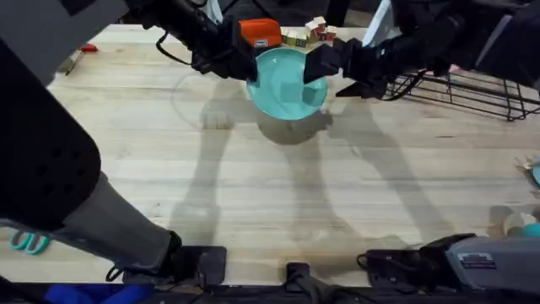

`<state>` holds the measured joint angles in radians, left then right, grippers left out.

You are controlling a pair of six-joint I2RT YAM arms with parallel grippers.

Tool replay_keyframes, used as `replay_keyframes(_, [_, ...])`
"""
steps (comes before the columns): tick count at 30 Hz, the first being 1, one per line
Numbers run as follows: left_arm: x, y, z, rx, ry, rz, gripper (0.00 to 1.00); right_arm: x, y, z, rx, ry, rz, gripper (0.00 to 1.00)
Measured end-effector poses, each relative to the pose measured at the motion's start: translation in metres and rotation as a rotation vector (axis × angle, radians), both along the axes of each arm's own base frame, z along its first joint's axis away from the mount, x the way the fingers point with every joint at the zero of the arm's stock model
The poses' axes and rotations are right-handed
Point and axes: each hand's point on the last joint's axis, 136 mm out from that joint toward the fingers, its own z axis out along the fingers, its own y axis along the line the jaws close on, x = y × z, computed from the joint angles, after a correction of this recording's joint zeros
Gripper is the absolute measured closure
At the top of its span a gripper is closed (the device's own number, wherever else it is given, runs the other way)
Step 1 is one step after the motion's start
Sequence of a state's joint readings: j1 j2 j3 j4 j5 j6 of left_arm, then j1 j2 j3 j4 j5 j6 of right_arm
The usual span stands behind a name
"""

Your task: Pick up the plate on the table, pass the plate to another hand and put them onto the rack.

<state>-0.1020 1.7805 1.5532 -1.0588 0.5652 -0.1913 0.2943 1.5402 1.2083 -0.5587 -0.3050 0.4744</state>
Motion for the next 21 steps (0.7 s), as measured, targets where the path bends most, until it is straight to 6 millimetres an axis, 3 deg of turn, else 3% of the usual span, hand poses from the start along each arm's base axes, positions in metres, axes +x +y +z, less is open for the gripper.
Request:
replay_keyframes(9, [0.0, -0.0001, 0.0, 0.0, 0.0, 0.0, 0.958, 0.0, 0.0, 0.0, 0.0, 0.0, 0.0, 0.059])
replay_keyframes(21, [0.0, 0.0, 0.0001, 0.0, 0.0, 0.0, 0.958, 0.0011, 0.0003, 0.0008, 0.0, -0.007, 0.002, 0.16])
